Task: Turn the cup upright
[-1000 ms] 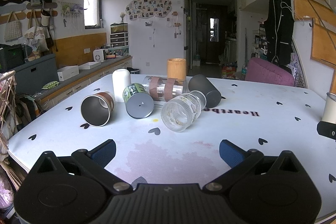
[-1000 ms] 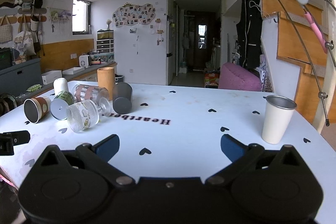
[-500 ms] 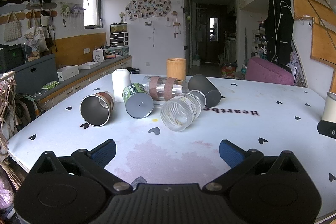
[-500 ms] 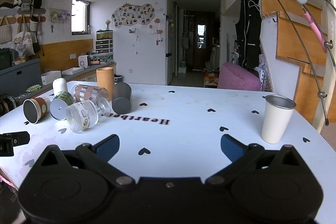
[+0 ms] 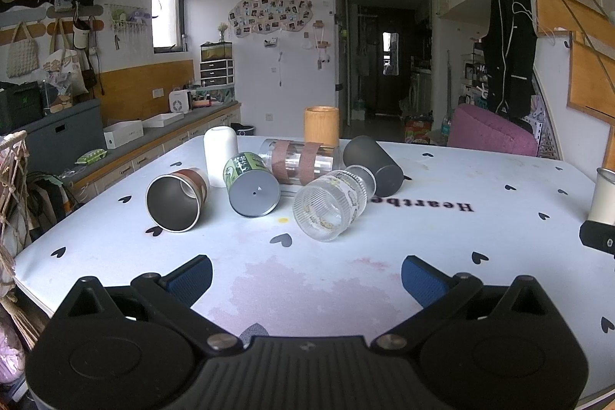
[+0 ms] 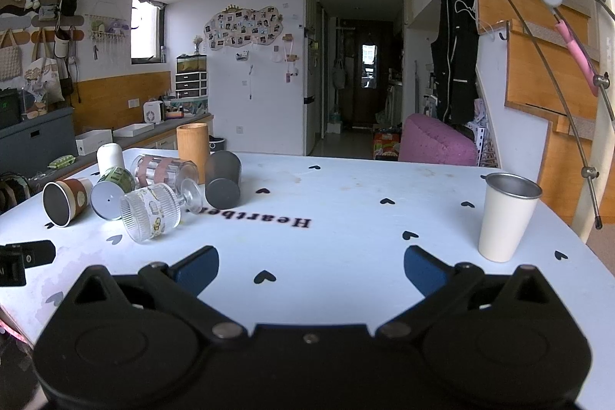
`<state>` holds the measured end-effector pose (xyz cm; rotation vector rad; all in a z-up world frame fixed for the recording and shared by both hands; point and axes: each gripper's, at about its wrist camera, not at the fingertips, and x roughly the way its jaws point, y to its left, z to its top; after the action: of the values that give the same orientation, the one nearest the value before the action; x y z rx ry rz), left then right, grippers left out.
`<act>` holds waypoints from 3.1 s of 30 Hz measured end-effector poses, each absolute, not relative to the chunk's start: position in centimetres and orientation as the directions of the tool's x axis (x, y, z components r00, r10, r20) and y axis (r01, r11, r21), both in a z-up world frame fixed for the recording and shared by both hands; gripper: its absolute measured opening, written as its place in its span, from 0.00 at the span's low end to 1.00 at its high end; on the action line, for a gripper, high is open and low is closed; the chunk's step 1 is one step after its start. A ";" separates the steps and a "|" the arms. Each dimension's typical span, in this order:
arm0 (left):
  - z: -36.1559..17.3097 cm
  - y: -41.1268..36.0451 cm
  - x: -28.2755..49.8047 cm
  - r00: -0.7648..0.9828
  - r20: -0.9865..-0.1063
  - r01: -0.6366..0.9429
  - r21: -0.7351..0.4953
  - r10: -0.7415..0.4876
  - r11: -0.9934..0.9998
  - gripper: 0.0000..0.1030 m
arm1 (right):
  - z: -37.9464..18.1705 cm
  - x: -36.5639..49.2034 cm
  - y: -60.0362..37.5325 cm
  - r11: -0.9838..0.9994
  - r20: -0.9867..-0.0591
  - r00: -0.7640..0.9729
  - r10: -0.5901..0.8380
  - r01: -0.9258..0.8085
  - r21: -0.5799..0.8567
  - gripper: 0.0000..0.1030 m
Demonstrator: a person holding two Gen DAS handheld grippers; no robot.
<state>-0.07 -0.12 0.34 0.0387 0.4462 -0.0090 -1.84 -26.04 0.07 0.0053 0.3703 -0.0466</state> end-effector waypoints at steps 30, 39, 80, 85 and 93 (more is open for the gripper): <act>0.5 1.0 5.6 0.907 -0.375 0.266 0.155 -0.192 0.952 1.00 | -0.3 -2.5 -25.5 1.000 -0.358 0.934 -0.011 0.019 0.018 1.00; 0.4 -1.1 11.3 0.864 -0.379 0.453 0.299 -0.331 0.840 1.00 | -0.7 -2.8 -25.5 1.000 -0.362 0.932 0.009 0.002 0.028 1.00; -4.3 -4.7 7.3 0.720 -0.624 0.602 0.342 -0.304 0.721 0.72 | -1.3 -3.0 -26.9 0.998 -0.378 0.926 0.014 0.013 0.069 1.00; -4.4 -5.9 4.4 0.692 -0.623 0.663 0.346 -0.366 0.664 0.72 | -1.4 -2.9 -27.2 0.996 -0.388 0.921 0.033 0.002 0.089 1.00; -4.8 -7.2 1.9 0.681 -0.605 0.697 0.361 -0.413 0.620 0.74 | -1.7 -0.7 -27.0 0.989 -0.443 0.891 0.104 -0.044 0.142 1.00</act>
<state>1.93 -7.22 -4.80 0.6201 0.5016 -0.6692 -0.69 -26.99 -1.65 0.1300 0.4661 0.0771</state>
